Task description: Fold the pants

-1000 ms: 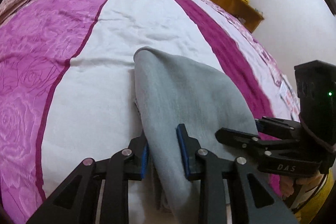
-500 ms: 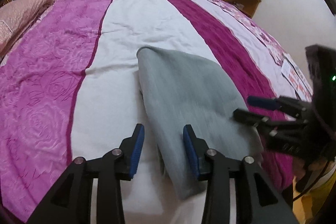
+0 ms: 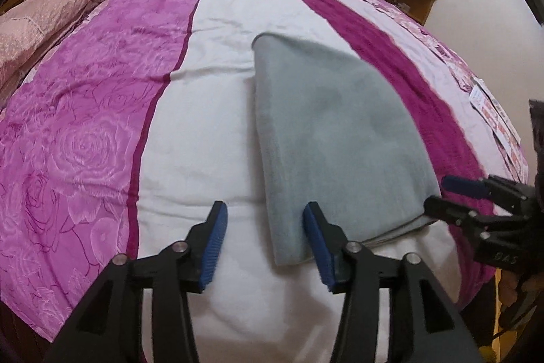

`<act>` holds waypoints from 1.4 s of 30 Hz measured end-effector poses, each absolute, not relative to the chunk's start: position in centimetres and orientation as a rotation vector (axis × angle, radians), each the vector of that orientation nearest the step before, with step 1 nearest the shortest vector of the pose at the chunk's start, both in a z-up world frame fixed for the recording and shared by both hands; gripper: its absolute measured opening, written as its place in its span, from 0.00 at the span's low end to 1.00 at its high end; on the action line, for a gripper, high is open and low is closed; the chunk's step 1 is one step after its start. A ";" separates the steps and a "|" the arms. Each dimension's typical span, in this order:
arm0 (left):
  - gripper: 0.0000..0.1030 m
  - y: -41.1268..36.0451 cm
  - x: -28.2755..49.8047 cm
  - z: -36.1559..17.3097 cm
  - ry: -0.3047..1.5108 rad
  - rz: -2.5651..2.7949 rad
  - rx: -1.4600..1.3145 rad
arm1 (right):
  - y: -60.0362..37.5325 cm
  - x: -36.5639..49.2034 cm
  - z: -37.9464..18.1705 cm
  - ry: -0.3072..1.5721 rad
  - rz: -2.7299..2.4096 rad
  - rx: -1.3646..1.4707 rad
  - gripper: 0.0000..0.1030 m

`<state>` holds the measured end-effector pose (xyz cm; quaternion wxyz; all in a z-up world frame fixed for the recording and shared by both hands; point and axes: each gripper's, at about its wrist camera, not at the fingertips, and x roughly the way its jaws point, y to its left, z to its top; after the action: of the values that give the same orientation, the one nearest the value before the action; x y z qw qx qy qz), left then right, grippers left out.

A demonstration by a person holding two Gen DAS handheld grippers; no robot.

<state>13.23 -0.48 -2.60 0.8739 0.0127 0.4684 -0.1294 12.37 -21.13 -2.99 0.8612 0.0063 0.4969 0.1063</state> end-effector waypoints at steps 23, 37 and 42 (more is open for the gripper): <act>0.65 -0.8 9.9 -1.8 0.975 -0.219 0.025 | -22.2 9.3 -2.3 0.991 0.150 0.144 0.56; 1.00 -2.2 6.5 -4.5 0.993 -0.133 0.037 | -21.1 5.2 -3.4 0.957 0.049 0.078 0.87; 1.00 -2.7 6.7 -5.5 1.001 -0.094 0.061 | -20.8 5.5 -6.0 1.028 -0.012 0.051 0.89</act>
<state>6.66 -2.72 -5.54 0.8759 0.0292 0.4795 -0.0449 5.54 -20.78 -6.03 0.8704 0.0242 0.4917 -0.0056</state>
